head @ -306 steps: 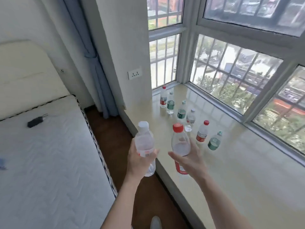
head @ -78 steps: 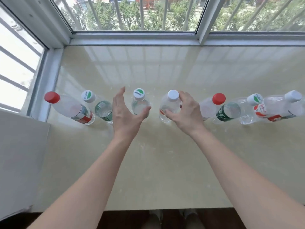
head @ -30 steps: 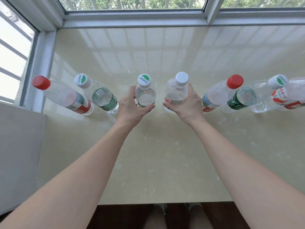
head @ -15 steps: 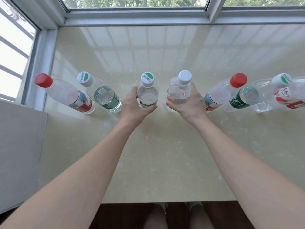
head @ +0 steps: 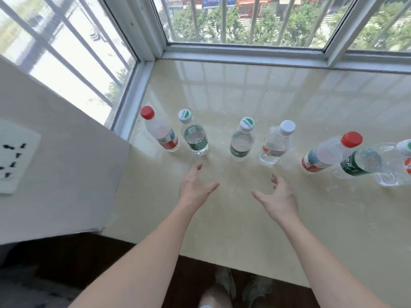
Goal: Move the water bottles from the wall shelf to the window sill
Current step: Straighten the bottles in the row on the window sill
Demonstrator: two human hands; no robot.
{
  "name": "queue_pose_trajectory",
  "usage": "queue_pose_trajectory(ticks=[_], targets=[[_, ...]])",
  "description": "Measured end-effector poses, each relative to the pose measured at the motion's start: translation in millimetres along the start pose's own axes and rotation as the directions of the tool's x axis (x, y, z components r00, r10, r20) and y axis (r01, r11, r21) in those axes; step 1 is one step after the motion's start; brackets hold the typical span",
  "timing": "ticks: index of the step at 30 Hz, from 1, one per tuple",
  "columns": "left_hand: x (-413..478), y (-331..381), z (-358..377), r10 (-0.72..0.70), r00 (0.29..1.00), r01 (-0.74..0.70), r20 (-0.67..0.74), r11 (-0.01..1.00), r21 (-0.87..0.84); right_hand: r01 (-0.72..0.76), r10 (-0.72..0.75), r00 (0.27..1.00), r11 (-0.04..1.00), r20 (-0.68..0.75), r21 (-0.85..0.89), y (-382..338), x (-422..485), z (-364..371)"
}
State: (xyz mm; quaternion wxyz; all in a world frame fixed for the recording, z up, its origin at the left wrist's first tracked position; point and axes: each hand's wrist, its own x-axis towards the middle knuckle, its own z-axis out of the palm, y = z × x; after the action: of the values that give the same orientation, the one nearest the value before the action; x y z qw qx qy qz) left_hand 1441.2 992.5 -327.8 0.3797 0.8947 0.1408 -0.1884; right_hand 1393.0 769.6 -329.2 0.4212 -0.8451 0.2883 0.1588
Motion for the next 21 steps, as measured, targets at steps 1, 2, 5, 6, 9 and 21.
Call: queue_pose_trajectory(ticks=[1,2,5,6,9,21], targets=[[-5.4,-8.3,-9.7,-0.023,0.999,0.024,-0.03,1.0,0.009,0.031,-0.031,0.999,0.999,0.038,-0.005,-5.4,-8.1,8.9],[-8.5,-15.7,-20.8,-0.037,0.997,0.038,-0.063,0.999,0.011,0.077,-0.076,0.995,0.997,0.072,-0.011,-13.0,-14.8,18.7],[-3.9,-33.5,-55.8,-0.071,0.984,0.07,-0.161,0.997,-0.014,0.199,-0.199,0.971,0.98,0.133,0.012,-48.0,-24.6,48.8],[1.1,-39.1,-66.7,-0.091,0.98,0.086,-0.179,0.996,-0.038,0.221,-0.223,0.964,0.975,0.143,0.026,-60.4,-24.4,59.0],[26.3,-51.6,-95.1,-0.105,0.975,0.082,-0.195,0.989,-0.123,0.23,-0.238,0.964,0.97,0.119,0.074,-95.0,-15.2,85.1],[134.1,-60.8,-121.5,0.054,0.996,-0.069,-0.075,0.975,-0.209,0.236,-0.21,0.964,0.959,-0.16,0.159,-157.1,53.4,141.2]])
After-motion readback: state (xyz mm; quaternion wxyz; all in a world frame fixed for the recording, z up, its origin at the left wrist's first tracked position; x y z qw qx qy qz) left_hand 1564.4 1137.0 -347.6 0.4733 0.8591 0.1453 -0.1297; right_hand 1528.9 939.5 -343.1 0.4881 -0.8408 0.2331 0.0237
